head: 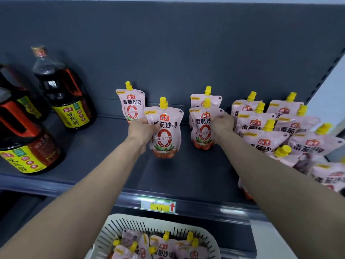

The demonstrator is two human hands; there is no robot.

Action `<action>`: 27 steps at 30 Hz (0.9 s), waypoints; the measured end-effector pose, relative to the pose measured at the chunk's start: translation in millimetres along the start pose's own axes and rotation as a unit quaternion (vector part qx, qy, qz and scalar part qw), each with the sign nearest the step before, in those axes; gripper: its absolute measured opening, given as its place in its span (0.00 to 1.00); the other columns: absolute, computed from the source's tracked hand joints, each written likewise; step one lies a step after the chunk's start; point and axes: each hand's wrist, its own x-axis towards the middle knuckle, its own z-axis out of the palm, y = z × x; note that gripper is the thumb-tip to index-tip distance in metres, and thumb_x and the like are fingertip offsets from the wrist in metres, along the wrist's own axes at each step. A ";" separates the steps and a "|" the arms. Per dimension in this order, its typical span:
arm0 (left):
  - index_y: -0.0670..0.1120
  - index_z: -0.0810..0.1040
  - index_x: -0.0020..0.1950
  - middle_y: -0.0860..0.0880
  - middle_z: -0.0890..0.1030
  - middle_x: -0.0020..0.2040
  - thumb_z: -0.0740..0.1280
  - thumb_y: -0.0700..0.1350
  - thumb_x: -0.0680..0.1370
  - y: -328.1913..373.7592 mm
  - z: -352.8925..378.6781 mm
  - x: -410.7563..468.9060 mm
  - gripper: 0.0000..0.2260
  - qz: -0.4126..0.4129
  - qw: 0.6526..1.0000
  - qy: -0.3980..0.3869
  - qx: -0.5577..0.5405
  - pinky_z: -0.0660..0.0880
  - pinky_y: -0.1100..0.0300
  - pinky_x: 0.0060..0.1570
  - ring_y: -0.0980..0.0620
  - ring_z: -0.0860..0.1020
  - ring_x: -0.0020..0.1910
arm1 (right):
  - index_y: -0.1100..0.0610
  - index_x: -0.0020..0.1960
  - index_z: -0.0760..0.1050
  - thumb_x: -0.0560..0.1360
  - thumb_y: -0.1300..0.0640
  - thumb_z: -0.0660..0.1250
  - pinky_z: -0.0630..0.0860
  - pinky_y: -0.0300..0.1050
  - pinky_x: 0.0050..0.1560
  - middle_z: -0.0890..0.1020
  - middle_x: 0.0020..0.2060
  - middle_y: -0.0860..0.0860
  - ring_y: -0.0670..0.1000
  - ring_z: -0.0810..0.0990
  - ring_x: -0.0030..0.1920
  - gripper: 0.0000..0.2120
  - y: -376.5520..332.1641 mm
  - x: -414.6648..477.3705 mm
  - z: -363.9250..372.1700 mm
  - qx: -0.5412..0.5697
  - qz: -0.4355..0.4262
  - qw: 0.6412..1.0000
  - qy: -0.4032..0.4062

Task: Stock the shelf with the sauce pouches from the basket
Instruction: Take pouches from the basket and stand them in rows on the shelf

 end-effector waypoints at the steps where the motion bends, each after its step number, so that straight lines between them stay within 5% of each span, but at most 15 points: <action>1: 0.41 0.80 0.52 0.44 0.82 0.50 0.67 0.33 0.75 -0.1 0.8 1.3 0.08 0.000 1.000 -0.002 0.003 0.76 0.54 0.49 0.45 0.80 0.48 | 0.59 0.59 0.76 0.79 0.64 0.56 0.74 0.44 0.48 0.81 0.53 0.56 0.56 0.79 0.52 0.13 -1.5 -0.2 -0.1 -0.007 0.001 1.000 -0.001; 13: 0.39 0.80 0.53 0.44 0.82 0.50 0.67 0.33 0.75 -4.5 8.1 3.6 0.09 -0.004 1.000 -0.019 0.004 0.77 0.52 0.50 0.45 0.80 0.47 | 0.58 0.58 0.76 0.79 0.60 0.54 0.78 0.54 0.58 0.81 0.54 0.56 0.57 0.79 0.55 0.14 -3.9 -6.1 2.0 -0.032 0.011 0.999 0.003; 17: 0.39 0.79 0.56 0.44 0.82 0.51 0.67 0.34 0.75 -5.9 12.0 -2.7 0.11 -0.008 0.999 -0.028 0.014 0.76 0.53 0.47 0.47 0.80 0.46 | 0.61 0.62 0.73 0.80 0.60 0.53 0.75 0.41 0.47 0.78 0.50 0.54 0.54 0.78 0.53 0.15 -12.3 -16.2 -7.0 -0.044 -0.003 0.999 -0.001; 21: 0.39 0.78 0.58 0.43 0.82 0.56 0.66 0.35 0.75 -6.3 20.5 -13.6 0.12 -0.013 0.998 -0.047 0.032 0.77 0.54 0.45 0.46 0.80 0.47 | 0.61 0.64 0.71 0.79 0.62 0.56 0.71 0.45 0.52 0.77 0.56 0.57 0.57 0.76 0.61 0.15 -24.0 -24.5 -17.7 -0.073 -0.029 0.996 0.034; 27: 0.40 0.79 0.58 0.41 0.82 0.56 0.66 0.34 0.75 -11.1 38.5 -30.4 0.12 -0.016 0.997 -0.070 0.038 0.77 0.56 0.41 0.47 0.80 0.47 | 0.62 0.62 0.70 0.76 0.69 0.58 0.68 0.40 0.48 0.73 0.51 0.54 0.50 0.71 0.51 0.15 -41.2 -40.2 -37.9 -0.061 -0.096 0.993 0.024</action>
